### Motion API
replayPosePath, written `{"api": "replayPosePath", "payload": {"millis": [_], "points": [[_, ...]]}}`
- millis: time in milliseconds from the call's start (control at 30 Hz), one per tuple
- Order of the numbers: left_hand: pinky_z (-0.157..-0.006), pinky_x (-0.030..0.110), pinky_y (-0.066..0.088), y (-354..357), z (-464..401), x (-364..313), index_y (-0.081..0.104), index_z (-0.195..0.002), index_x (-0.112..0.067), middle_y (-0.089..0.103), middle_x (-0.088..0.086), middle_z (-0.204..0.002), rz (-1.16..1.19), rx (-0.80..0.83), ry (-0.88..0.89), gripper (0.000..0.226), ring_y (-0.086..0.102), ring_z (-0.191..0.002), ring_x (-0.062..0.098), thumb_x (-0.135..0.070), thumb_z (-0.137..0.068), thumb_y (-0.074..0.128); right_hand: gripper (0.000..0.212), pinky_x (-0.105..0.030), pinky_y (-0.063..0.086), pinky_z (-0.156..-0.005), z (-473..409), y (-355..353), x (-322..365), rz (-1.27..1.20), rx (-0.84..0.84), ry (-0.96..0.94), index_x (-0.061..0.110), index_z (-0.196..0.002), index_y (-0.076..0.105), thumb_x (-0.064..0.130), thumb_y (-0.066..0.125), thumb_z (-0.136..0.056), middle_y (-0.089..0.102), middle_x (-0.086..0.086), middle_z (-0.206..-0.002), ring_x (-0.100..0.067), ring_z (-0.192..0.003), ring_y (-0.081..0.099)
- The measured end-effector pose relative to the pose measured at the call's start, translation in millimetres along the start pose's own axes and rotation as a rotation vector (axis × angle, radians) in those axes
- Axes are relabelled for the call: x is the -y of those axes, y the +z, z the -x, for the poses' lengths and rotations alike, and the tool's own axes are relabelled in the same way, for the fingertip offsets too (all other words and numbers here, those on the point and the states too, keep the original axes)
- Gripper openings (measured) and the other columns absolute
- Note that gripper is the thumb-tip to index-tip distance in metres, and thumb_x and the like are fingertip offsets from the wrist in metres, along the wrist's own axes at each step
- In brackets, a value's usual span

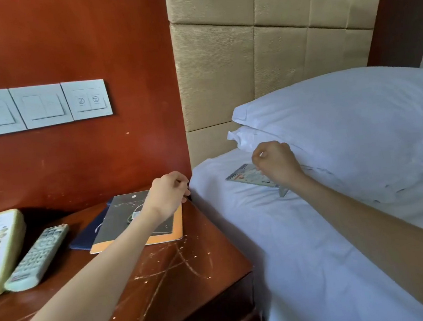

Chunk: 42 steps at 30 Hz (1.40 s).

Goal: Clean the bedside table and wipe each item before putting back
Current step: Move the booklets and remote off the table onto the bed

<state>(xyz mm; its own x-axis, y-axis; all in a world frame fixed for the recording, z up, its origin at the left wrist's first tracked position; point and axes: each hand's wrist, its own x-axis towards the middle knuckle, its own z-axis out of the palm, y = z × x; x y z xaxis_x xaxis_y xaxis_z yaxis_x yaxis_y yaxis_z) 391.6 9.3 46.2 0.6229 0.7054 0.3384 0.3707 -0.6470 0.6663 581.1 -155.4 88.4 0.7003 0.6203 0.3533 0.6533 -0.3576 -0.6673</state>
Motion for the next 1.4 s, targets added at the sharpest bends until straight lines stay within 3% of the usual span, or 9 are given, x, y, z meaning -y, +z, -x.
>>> {"api": "replayPosePath", "payload": {"millis": [200,400,533,700,767,867,1033,1233,1400], "points": [[-0.057,0.022,0.049,-65.1,19.4,39.3,0.062,-0.093,-0.02,0.071,-0.002,-0.078,-0.036,-0.032,-0.025,0.021,0.068,-0.066,0.013,-0.013,-0.096,0.043,0.018,-0.027,0.051,-0.058,29.0,53.9,45.3,-0.183,0.14,-0.019,0.012,-0.072,0.067,0.008,0.052,-0.082,0.068,-0.01,-0.072,-0.018,-0.06,0.064],[-0.077,0.03,0.045,-113.8,42.9,83.4,0.053,-0.121,-0.011,0.068,0.009,-0.104,-0.028,-0.066,-0.152,0.028,0.061,-0.092,0.027,-0.017,-0.093,0.05,0.018,-0.018,0.046,-0.045,52.4,108.1,84.9,-0.38,0.222,0.147,0.014,-0.071,0.063,0.005,0.054,-0.083,0.065,-0.009,-0.069,-0.016,-0.053,0.057],[-0.09,0.033,0.046,-137.4,59.6,118.9,0.055,-0.122,-0.008,0.063,0.013,-0.118,-0.006,-0.104,-0.217,0.03,0.058,-0.106,0.029,-0.016,-0.093,0.051,0.015,-0.034,0.055,-0.066,68.1,145.3,109.2,-0.327,0.194,0.162,0.009,-0.076,0.065,0.003,0.053,-0.082,0.062,-0.007,-0.075,-0.02,-0.069,0.057],[-0.095,0.033,0.039,-169.1,66.3,153.9,0.053,-0.124,-0.008,0.056,0.014,-0.126,-0.049,-0.089,-0.159,0.032,0.053,-0.113,0.028,-0.015,-0.092,0.05,0.017,-0.035,0.048,-0.08,81.7,172.8,144.3,-0.213,0.152,0.141,-0.004,-0.094,0.065,0.005,0.056,-0.083,0.054,-0.006,-0.075,-0.024,-0.082,0.054],[-0.098,0.036,0.038,-185.6,66.0,164.0,0.05,-0.127,-0.009,0.053,0.014,-0.129,-0.123,-0.054,-0.155,0.035,0.051,-0.117,0.03,-0.018,-0.094,0.049,0.013,-0.045,0.05,-0.093,87.3,177.8,161.1,-0.251,0.169,0.174,0.004,-0.093,0.066,0.007,0.055,-0.085,0.059,-0.007,-0.085,-0.026,-0.093,0.059],[-0.092,0.035,0.043,-206.1,68.4,173.0,0.043,-0.132,-0.01,0.053,0.014,-0.126,-0.271,0.068,-0.157,0.039,0.053,-0.112,0.029,-0.023,-0.096,0.047,0.015,-0.045,0.049,-0.096,94.3,185.1,185.9,-0.292,0.188,0.162,0.023,-0.089,0.062,0.01,0.056,-0.085,0.063,-0.002,-0.093,-0.026,-0.103,0.06],[-0.074,0.034,0.041,-215.5,74.3,171.1,0.033,-0.135,-0.013,0.052,0.009,-0.102,-0.415,0.184,-0.187,0.046,0.054,-0.09,0.027,-0.036,-0.097,0.045,0.017,-0.039,0.052,-0.091,95.6,205.5,210.8,-0.309,0.19,0.089,0.021,-0.099,0.063,0.01,0.056,-0.088,0.066,-0.006,-0.1,-0.026,-0.1,0.063],[-0.072,0.035,0.036,-186.6,80.0,150.3,0.037,-0.131,-0.014,0.057,0.006,-0.119,-0.886,0.194,-0.16,0.062,0.056,-0.11,0.029,-0.06,-0.09,0.044,0.022,-0.031,0.053,-0.083,92.2,210.0,206.5,-0.3,0.244,-0.004,0.019,-0.109,0.063,0.013,0.057,-0.089,0.065,-0.005,-0.105,-0.019,-0.097,0.063],[-0.081,0.033,0.039,-168.3,81.5,149.1,0.042,-0.128,-0.011,0.058,0.005,-0.125,-0.984,0.167,-0.212,0.06,0.056,-0.115,0.026,-0.049,-0.085,0.059,0.019,-0.017,0.052,-0.065,88.7,200.7,192.3,-0.364,0.329,-0.011,0.017,-0.107,0.064,0.011,0.059,-0.089,0.065,-0.007,-0.102,-0.016,-0.09,0.064]]}}
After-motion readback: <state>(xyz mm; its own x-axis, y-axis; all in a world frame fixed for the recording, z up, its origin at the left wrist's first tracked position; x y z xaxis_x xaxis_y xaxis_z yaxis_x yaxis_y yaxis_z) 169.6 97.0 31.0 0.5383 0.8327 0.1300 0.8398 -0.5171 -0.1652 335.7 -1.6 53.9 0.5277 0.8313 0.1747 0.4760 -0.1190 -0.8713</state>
